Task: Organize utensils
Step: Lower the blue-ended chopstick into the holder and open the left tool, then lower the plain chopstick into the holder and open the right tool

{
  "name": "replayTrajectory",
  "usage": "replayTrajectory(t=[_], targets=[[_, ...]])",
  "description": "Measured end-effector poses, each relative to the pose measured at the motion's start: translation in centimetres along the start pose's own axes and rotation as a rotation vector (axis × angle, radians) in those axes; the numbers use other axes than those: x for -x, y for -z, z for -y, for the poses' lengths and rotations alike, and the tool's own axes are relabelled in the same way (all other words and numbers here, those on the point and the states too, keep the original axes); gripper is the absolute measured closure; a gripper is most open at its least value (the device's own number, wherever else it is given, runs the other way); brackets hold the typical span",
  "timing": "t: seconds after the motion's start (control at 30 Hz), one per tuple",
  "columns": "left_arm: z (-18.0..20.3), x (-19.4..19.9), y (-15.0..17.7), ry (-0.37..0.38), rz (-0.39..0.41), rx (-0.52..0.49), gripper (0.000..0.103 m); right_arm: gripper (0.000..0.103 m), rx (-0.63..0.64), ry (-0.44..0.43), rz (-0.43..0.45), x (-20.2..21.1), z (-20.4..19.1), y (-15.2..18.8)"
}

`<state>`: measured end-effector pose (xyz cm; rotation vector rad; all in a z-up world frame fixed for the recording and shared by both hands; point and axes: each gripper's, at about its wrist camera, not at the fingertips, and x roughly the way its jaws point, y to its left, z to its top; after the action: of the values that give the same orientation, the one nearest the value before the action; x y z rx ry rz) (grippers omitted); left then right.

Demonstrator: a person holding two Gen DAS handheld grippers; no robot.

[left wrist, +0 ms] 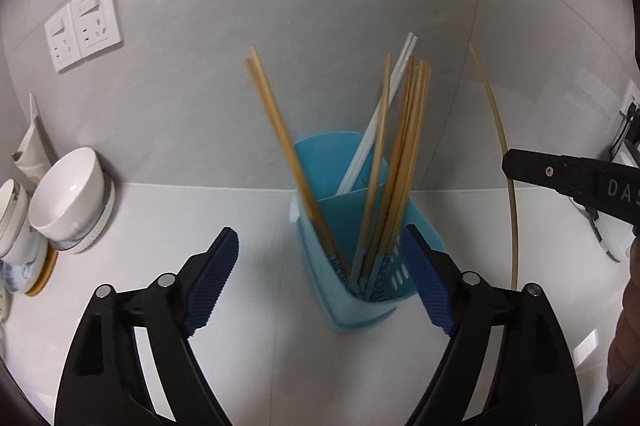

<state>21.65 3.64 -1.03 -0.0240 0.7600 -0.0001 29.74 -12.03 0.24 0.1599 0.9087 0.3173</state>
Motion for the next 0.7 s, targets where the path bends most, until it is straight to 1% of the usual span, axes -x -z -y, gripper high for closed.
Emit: replayTrajectory(t=[0.03, 0.07, 0.17, 0.33, 0.53, 0.63, 0.7], targets=[[0.0, 0.4, 0.1, -0.007, -0.004, 0.002, 0.013, 0.099, 0.002, -0.006, 0.004, 0.0, -0.2, -0.1], [-0.3, 0.7, 0.2, -0.015, -0.011, 0.006, 0.010, 0.099, 0.003, -0.015, 0.013, 0.1, -0.4, -0.1], [-1.3, 1.2, 0.1, -0.034, -0.028, 0.010, 0.006, 0.099, 0.005, -0.038, 0.037, 0.3, -1.0, -0.4], [-2.7, 1.5, -0.1, -0.064, -0.054, 0.029, 0.006, 0.099, 0.011, -0.061, 0.069, 0.0, -2.2, -0.9], [-4.3, 1.3, 0.0, -0.076, -0.082, 0.057, 0.006, 0.099, 0.011, -0.087, 0.096, -1.1, -3.5, -1.2], [-5.1, 0.9, 0.2, -0.083, -0.091, 0.068, 0.006, 0.099, 0.013, -0.103, 0.130, -1.5, -4.1, -1.4], [-5.9, 0.5, 0.3, -0.077, -0.104, 0.094, 0.006, 0.099, 0.018, -0.121, 0.162, -1.8, -4.4, -1.3]])
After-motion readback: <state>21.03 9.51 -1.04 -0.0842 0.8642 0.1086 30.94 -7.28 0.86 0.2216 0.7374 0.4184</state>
